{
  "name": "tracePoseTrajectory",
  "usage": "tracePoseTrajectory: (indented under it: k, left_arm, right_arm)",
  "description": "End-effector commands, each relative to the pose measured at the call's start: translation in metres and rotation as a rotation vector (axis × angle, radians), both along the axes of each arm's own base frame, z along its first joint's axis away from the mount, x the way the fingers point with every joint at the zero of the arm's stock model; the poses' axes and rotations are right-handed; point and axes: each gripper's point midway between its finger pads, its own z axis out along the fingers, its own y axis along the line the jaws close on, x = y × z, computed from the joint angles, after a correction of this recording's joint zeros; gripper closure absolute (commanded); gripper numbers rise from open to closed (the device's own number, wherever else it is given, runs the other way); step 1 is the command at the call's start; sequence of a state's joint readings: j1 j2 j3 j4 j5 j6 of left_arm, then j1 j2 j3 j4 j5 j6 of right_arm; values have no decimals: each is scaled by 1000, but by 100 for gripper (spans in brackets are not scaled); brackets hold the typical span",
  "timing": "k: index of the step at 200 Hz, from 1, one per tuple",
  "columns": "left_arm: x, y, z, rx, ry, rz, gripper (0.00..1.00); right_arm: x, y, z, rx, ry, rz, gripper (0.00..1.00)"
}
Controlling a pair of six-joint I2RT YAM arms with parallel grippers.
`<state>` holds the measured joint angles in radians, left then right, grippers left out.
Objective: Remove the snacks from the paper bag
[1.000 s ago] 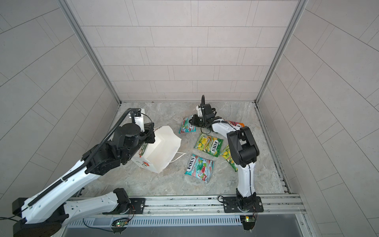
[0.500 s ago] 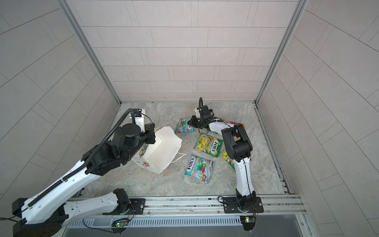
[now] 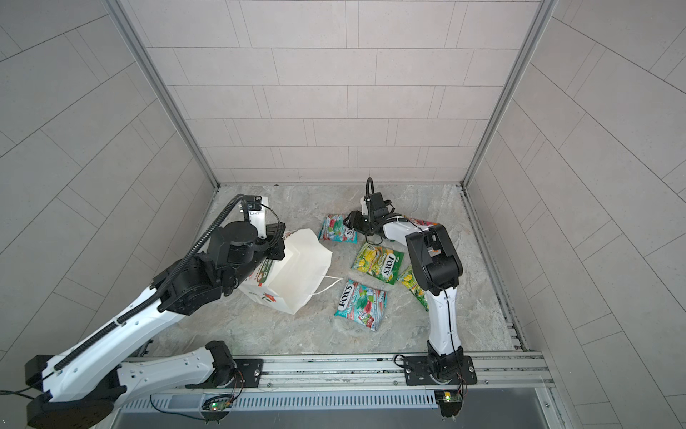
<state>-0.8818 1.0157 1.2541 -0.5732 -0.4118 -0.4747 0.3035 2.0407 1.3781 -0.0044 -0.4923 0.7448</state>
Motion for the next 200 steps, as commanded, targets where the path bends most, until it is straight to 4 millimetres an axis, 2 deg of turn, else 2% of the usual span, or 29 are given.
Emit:
tracePoseTrajectory:
  k: [1, 98, 151, 200]
  left_arm:
    - [0, -9, 23, -78, -34, -36, 100]
    - [5, -50, 47, -269, -17, -135, 100]
    - [11, -57, 47, -403, 45, -142, 100]
    - [15, -67, 49, -550, 137, -174, 100]
  right_arm:
    - [-2, -14, 50, 10, -116, -17, 37]
    - [-54, -75, 101, -25, -216, -42, 34]
    - [-72, -104, 111, -65, -222, -84, 34]
    - [-76, -113, 113, -78, -221, -99, 34]
